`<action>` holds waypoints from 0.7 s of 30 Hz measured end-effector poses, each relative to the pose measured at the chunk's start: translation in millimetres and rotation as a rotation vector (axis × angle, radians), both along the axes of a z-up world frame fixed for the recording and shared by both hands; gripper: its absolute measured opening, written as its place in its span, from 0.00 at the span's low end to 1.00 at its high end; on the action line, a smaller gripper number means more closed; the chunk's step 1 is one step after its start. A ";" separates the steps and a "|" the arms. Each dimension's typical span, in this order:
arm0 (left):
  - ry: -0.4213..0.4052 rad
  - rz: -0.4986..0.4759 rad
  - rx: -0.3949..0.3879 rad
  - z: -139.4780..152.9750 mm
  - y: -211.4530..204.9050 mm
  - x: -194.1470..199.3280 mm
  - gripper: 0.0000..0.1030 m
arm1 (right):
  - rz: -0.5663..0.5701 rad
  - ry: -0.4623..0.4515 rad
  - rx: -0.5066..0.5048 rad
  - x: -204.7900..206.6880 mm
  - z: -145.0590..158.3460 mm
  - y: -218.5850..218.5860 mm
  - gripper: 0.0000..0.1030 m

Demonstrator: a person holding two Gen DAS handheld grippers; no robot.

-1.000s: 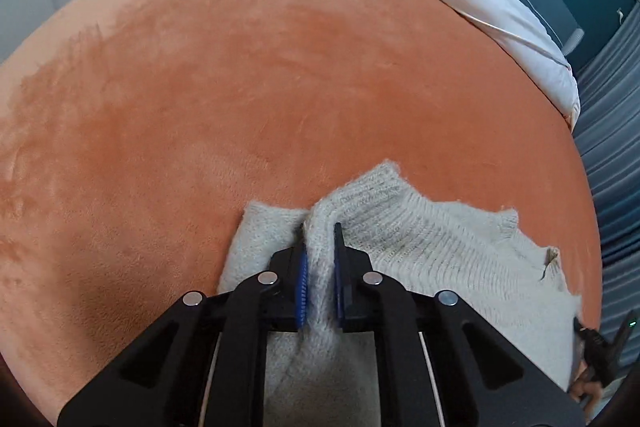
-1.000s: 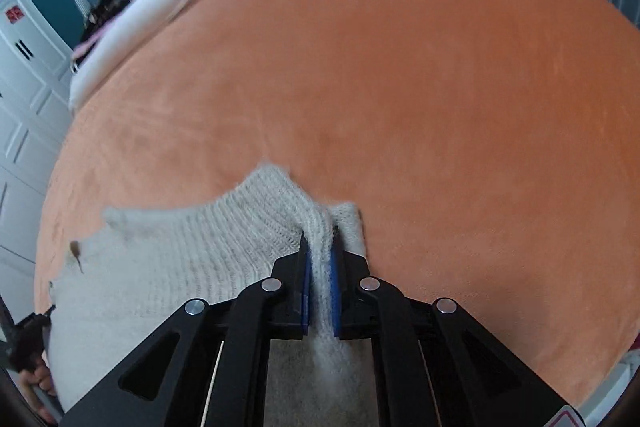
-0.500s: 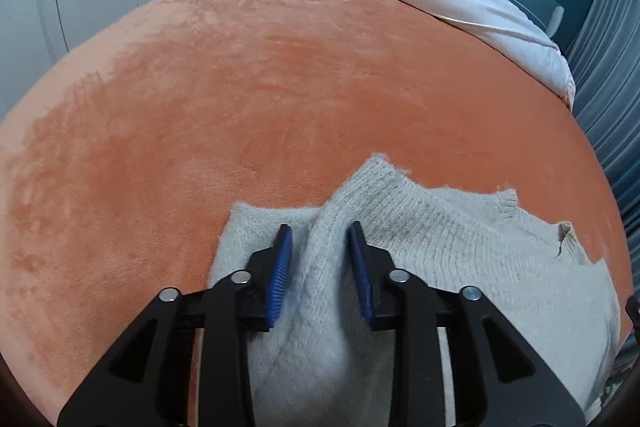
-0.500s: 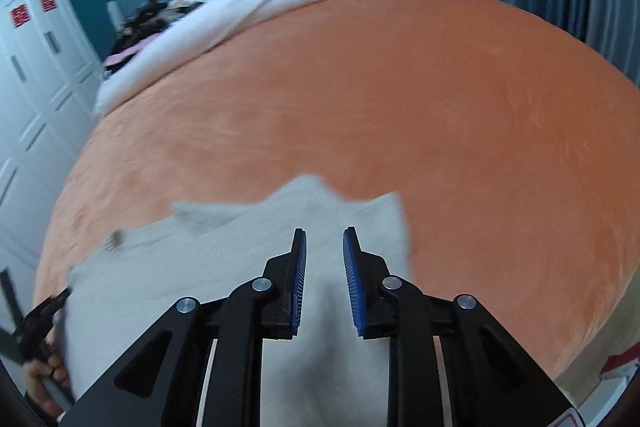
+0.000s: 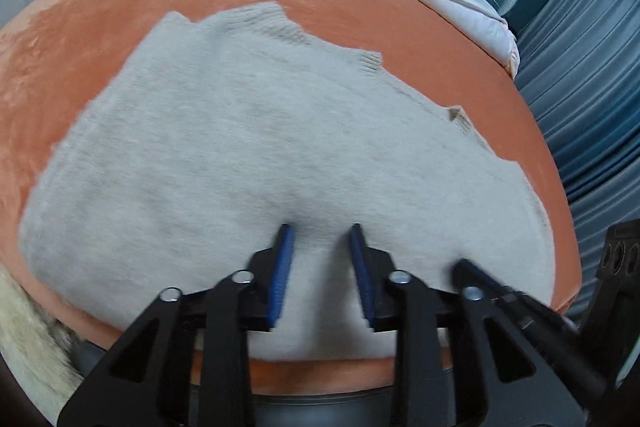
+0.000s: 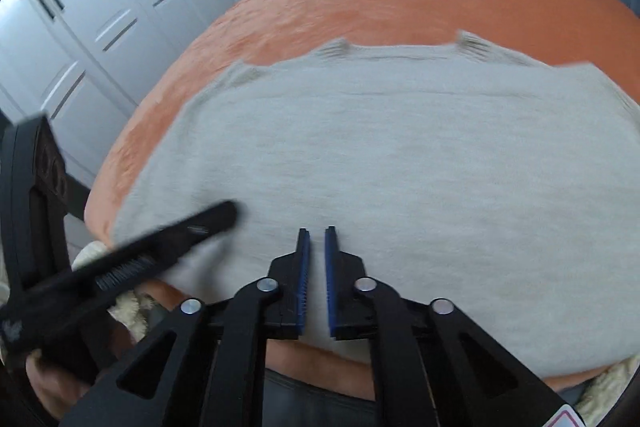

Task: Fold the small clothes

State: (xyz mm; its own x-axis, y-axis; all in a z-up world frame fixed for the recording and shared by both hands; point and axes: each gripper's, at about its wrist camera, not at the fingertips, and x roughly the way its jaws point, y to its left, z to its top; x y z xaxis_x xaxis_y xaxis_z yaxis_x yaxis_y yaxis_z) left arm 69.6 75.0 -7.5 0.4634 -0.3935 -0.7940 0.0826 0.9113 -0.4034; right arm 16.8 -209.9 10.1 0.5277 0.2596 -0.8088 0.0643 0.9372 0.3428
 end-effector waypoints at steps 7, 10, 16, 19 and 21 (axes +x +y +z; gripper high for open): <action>0.031 0.086 -0.111 -13.8 59.5 4.6 0.01 | -0.402 0.099 0.149 -61.0 -21.8 -148.5 0.00; 0.014 0.081 -0.101 -13.8 59.0 1.2 0.01 | -0.404 0.128 0.133 -57.1 -23.5 -153.1 0.00; -0.096 0.129 0.007 34.1 60.3 -3.4 0.32 | -0.359 -0.027 -0.146 -53.4 37.6 -133.3 0.21; -0.085 0.188 0.092 31.6 73.2 13.5 0.45 | -0.472 -0.050 -0.274 -40.6 41.8 -156.3 0.60; -0.031 0.206 0.095 15.2 81.3 25.0 0.43 | -0.512 0.033 -0.260 -40.6 23.8 -173.8 0.60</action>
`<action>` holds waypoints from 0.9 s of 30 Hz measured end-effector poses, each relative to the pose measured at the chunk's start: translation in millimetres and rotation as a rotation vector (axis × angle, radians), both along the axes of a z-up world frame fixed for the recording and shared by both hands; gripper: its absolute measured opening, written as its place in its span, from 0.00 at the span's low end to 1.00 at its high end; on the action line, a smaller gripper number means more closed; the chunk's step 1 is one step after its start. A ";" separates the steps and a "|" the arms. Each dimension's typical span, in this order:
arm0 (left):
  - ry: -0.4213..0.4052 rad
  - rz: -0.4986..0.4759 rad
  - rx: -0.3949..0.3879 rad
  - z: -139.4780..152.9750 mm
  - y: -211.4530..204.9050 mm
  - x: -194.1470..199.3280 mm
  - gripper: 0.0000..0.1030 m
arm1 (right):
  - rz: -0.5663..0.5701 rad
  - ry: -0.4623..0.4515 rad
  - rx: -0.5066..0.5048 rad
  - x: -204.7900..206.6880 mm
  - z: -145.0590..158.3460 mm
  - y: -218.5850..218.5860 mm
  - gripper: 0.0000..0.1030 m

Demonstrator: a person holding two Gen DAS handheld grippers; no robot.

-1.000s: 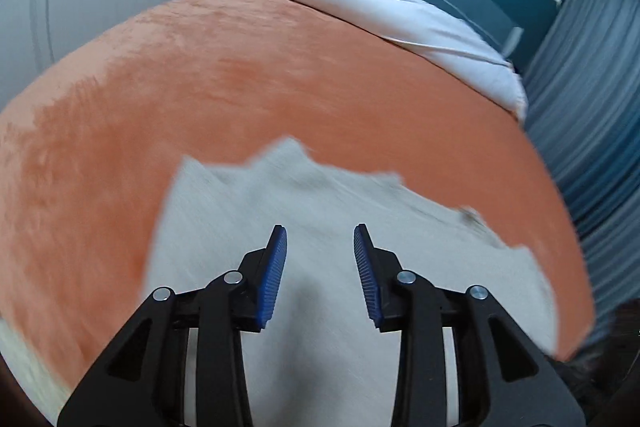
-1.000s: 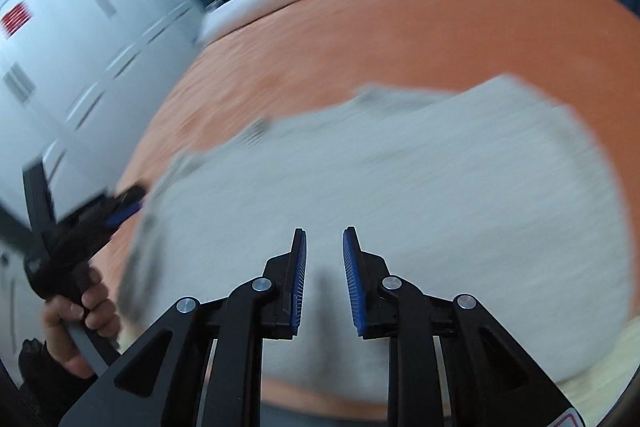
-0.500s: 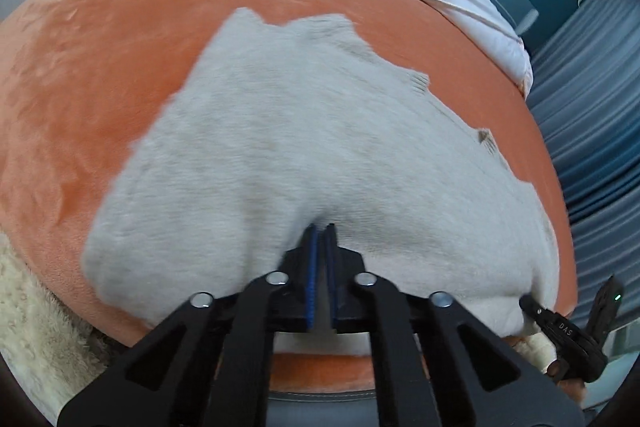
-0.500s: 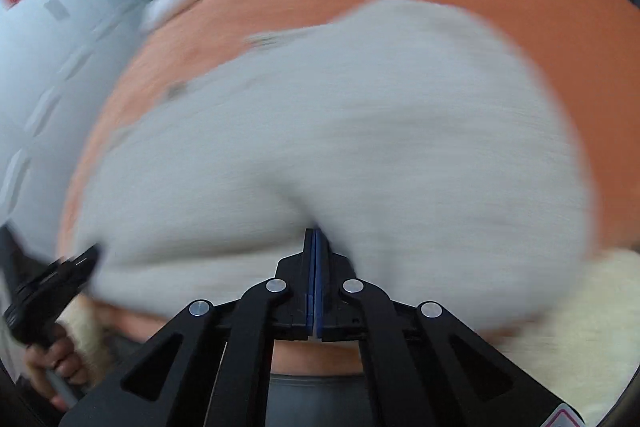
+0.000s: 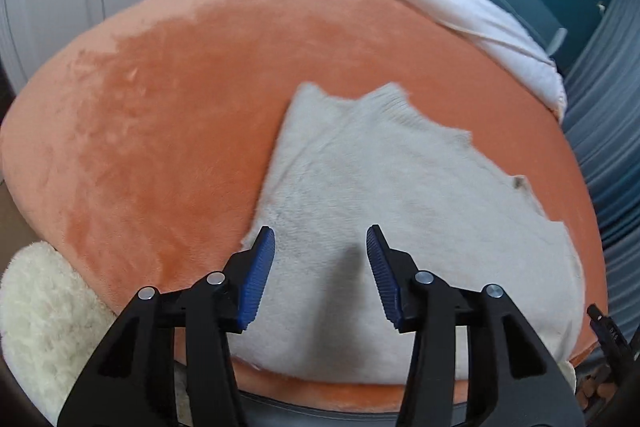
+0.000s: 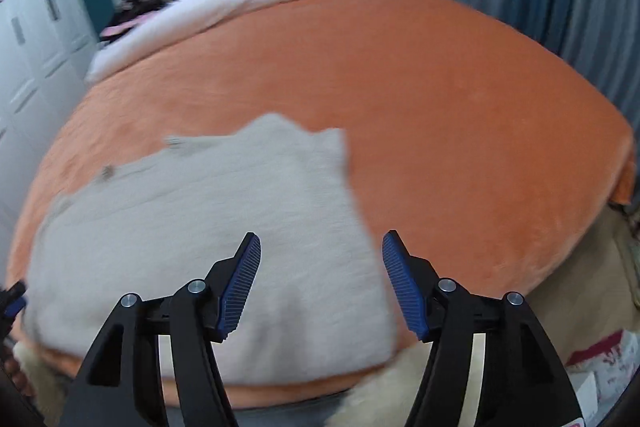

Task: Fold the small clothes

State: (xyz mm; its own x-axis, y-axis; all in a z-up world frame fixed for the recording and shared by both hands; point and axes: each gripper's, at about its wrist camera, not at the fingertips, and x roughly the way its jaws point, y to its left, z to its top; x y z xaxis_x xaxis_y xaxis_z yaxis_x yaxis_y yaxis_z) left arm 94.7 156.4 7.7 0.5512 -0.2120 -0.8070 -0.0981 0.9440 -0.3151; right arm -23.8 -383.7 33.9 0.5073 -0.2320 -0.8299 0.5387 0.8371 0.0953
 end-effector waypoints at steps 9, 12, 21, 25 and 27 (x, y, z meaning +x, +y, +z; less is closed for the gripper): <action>0.014 0.020 0.097 -13.0 8.7 0.7 0.32 | -0.022 -0.053 0.132 -11.0 -2.4 -28.4 0.07; 0.058 0.061 0.011 -25.5 23.9 3.3 0.37 | -0.029 0.094 0.230 -0.9 -48.5 -42.4 0.07; -0.010 0.042 -0.025 2.2 19.4 -8.2 0.36 | 0.016 -0.031 0.085 -21.3 4.0 -16.1 0.18; -0.060 0.000 -0.013 24.5 0.9 7.2 0.36 | 0.075 -0.073 0.121 -14.7 24.6 -6.2 0.19; -0.064 -0.014 -0.006 28.3 -9.6 18.9 0.36 | 0.118 -0.074 0.142 2.4 25.9 8.2 0.19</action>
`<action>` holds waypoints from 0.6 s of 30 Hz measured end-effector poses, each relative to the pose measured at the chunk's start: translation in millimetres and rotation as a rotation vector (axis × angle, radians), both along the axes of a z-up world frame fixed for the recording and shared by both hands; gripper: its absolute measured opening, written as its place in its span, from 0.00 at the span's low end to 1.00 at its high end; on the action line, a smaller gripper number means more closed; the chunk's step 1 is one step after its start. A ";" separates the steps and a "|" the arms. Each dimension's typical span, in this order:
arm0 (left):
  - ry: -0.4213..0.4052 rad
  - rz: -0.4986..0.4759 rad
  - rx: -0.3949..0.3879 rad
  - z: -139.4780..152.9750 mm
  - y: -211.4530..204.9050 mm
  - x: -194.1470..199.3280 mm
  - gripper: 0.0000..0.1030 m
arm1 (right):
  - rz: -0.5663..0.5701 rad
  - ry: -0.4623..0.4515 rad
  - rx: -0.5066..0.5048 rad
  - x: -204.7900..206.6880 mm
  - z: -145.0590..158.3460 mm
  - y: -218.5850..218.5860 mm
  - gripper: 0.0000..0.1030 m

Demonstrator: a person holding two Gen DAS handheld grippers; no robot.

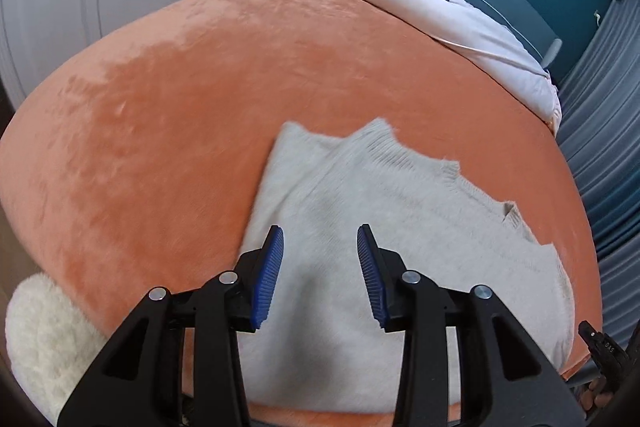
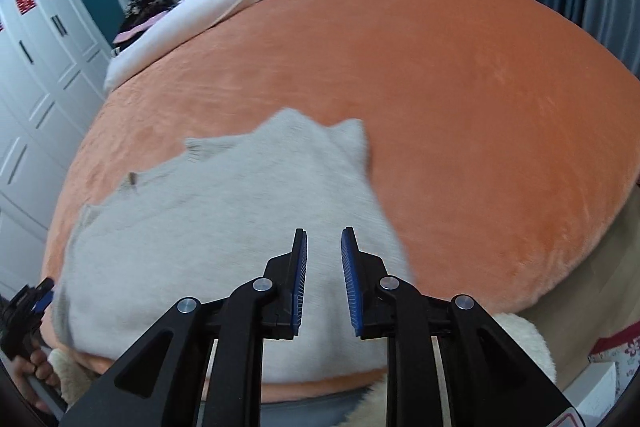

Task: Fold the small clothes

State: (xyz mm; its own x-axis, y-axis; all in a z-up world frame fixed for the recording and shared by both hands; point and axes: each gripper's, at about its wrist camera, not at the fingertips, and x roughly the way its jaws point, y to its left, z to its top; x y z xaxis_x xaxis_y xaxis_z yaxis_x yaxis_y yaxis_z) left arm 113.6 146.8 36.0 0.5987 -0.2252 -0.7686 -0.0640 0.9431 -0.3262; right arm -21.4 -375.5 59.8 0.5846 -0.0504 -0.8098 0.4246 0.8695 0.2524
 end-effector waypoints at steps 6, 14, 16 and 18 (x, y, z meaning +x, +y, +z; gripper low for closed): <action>0.146 -0.029 0.097 -36.8 -26.6 34.2 0.36 | 0.085 0.139 -0.011 50.9 -31.5 41.3 0.19; 0.086 -0.057 0.186 -35.6 -38.7 29.4 0.38 | 0.053 0.131 -0.022 54.9 -33.7 32.0 0.14; 0.074 -0.040 0.130 -27.3 -32.4 34.1 0.39 | 0.028 0.070 -0.042 52.4 -17.5 21.0 0.20; 0.080 -0.027 0.114 -25.5 -28.5 46.0 0.40 | -0.008 0.035 -0.029 56.1 -8.8 2.3 0.30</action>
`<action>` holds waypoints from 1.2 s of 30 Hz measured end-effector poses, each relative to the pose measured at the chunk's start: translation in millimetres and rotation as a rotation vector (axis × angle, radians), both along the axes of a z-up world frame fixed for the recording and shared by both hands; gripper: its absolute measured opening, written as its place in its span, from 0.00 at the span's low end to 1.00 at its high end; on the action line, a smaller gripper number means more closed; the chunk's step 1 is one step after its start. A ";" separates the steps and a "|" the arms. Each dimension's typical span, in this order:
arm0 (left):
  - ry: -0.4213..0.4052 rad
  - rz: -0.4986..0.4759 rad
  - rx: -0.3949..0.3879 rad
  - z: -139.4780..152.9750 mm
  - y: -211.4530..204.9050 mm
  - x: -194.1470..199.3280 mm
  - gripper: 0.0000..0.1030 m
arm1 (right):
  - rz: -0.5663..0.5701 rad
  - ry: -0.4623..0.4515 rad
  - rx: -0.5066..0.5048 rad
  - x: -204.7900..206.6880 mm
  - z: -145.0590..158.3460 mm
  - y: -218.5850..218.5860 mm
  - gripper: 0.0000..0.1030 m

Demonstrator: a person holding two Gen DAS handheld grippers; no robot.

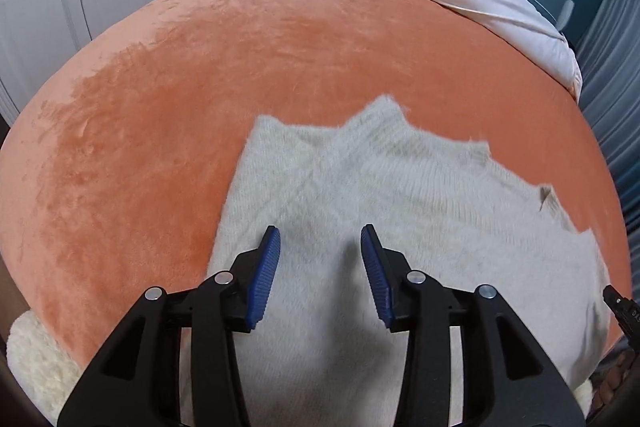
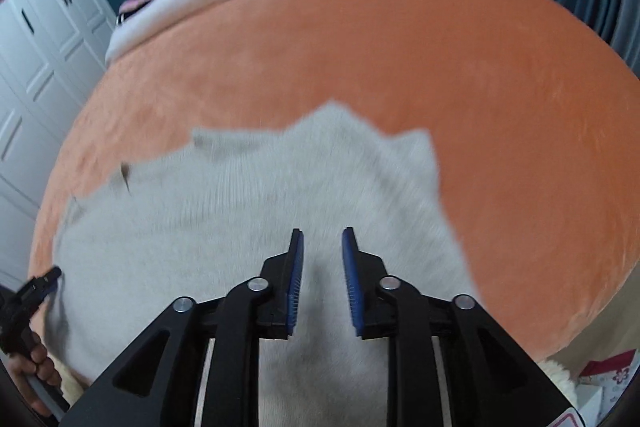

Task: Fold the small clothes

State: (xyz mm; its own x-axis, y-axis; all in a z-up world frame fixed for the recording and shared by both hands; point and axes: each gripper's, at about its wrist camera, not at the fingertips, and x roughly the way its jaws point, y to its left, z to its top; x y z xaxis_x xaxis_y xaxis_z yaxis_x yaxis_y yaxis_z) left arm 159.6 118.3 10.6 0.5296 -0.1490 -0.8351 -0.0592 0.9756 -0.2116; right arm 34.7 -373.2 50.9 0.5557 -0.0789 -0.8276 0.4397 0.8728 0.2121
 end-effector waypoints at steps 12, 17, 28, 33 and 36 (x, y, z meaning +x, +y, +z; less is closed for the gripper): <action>0.045 0.023 0.099 -27.8 -4.1 39.4 0.50 | 0.052 0.178 -0.160 54.2 -52.4 -16.5 0.30; 0.027 0.039 0.050 -13.7 4.1 29.7 0.50 | 0.040 0.115 -0.172 40.8 -12.6 9.8 0.31; 0.090 0.172 -0.239 -7.0 81.0 -77.1 0.80 | 0.420 0.058 0.052 34.7 -2.3 193.7 0.32; 0.098 0.144 -0.261 -32.7 82.1 -92.9 0.85 | 0.456 0.142 0.002 47.5 -44.8 233.1 0.35; 0.103 0.115 -0.198 -33.3 67.7 -86.4 0.91 | 0.467 0.158 -0.024 49.4 -45.4 238.8 0.36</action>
